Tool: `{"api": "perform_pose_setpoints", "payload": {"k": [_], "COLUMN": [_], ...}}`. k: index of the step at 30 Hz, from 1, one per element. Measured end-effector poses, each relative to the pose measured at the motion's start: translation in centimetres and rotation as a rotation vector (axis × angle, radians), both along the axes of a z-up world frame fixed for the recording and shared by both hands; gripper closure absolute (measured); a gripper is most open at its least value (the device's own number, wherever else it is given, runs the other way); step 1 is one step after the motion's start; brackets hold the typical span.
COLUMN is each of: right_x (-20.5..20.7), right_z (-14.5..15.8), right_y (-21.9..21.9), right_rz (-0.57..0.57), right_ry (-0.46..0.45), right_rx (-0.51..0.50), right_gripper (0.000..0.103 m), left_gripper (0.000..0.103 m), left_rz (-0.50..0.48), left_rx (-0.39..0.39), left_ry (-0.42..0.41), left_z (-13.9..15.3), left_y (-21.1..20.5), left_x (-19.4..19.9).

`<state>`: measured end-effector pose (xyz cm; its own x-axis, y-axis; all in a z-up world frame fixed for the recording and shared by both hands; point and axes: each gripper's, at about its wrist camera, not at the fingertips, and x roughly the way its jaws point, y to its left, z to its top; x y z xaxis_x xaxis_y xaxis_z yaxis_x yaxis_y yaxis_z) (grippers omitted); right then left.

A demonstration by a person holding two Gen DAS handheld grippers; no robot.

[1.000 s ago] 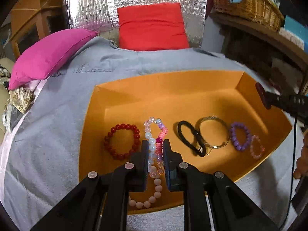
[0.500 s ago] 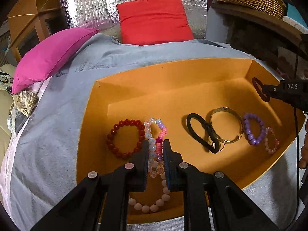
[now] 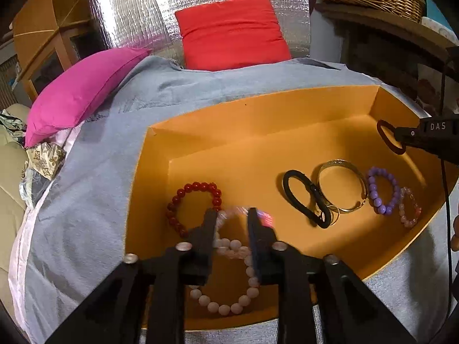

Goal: Organize jewelry

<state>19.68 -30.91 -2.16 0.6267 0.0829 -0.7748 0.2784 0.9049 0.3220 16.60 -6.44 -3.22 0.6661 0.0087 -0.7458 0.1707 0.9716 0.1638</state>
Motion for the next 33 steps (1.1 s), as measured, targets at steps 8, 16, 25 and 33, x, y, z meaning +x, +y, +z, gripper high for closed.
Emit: {"api": "perform_pose_setpoints", "payload": {"k": [8,16,25,33], "right_x": [-0.2,-1.3,-5.4,-11.9], "right_z": [0.3,2.0,5.5,10.0], "right_y": [0.1,0.6,2.6,5.2], "right_rz": [-0.015,0.006,0.1,0.14], "right_ry": [-0.001,-0.03,-0.057,-0.122], "right_rx": [-0.004,-0.022,-0.07,-0.134], "right_gripper": [0.09,0.077,0.06,0.05], "left_gripper": [0.048,0.032,0.027,0.018], "left_rz": [0.008,0.072,0.136,0.135], "left_rx": [0.026,-0.005,-0.038,-0.062], "left_ry": [-0.039,-0.077,-0.143,-0.221], "left_z": [0.9,2.5,6.3,10.7], "left_y": [-0.2,0.5,1.7,2.7], "left_x": [-0.6,-1.1,-3.4,-8.5]}}
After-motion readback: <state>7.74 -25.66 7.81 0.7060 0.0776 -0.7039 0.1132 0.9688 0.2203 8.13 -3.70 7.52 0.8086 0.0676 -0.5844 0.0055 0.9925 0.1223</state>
